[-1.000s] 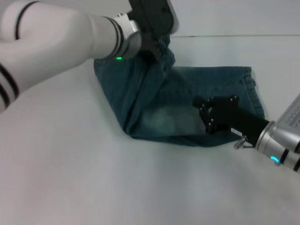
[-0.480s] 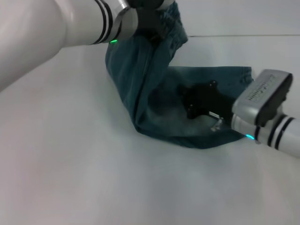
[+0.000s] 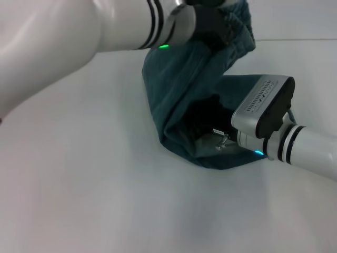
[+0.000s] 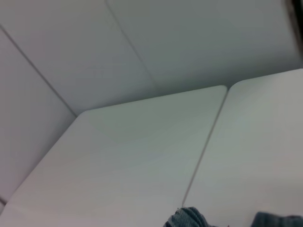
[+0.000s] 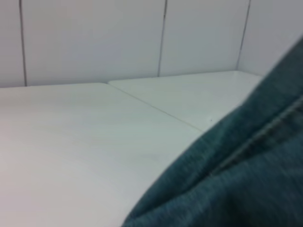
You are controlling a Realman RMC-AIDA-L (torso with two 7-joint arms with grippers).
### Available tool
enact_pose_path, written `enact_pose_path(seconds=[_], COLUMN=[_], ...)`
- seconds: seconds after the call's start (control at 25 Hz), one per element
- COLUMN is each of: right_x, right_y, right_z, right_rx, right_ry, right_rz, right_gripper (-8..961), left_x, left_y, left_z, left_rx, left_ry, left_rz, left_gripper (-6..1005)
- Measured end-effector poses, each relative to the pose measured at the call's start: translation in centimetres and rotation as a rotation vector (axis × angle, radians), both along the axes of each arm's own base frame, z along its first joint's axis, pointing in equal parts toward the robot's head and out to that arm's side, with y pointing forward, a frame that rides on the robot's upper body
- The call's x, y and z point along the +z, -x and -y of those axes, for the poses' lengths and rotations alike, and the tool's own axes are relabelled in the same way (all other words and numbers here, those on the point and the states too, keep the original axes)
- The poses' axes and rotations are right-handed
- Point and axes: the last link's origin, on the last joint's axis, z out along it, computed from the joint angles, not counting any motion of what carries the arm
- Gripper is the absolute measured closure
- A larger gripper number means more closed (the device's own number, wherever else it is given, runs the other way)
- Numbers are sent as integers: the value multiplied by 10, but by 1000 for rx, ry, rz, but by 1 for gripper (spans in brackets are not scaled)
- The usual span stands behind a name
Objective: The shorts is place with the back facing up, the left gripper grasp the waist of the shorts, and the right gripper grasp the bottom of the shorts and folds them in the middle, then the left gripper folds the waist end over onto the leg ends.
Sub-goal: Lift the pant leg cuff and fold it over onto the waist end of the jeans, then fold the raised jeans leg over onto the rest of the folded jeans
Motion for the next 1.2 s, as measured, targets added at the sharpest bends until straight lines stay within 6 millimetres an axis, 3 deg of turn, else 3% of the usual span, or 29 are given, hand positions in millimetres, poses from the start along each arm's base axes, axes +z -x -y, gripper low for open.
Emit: enact_pose_path(seconds=[0.2,0.44,0.6,0.84,0.96,1.16,1.2], right_x=[8,59,80,77,71,66,66], right_y=[-9,-59,-77,-83,-80,-75,-74], right_z=[8,45,74,86,86,81,79], right_rx=[16,12,12,-10,-7,-9,-8], right_ry=[6,22,30,62,98,131,132], right_rz=[-27,-140,-194,-200,-192,-178,-177], right_gripper=[954,953,952,950,949,948,948], left_x=[-6,-14,-24,-43,-56,-62,-63], left_y=[1,4,-3,-9,-5,-1,-2], left_z=[2,0,3,7,12,18,20], left_rx=[-5,6,-2,2,-3,15,18], left_ry=[16,30,42,60,76,102,111], left_rz=[-15,-34,-26,1,16,39,35], left_gripper=[870,859,852,841,835,826,786])
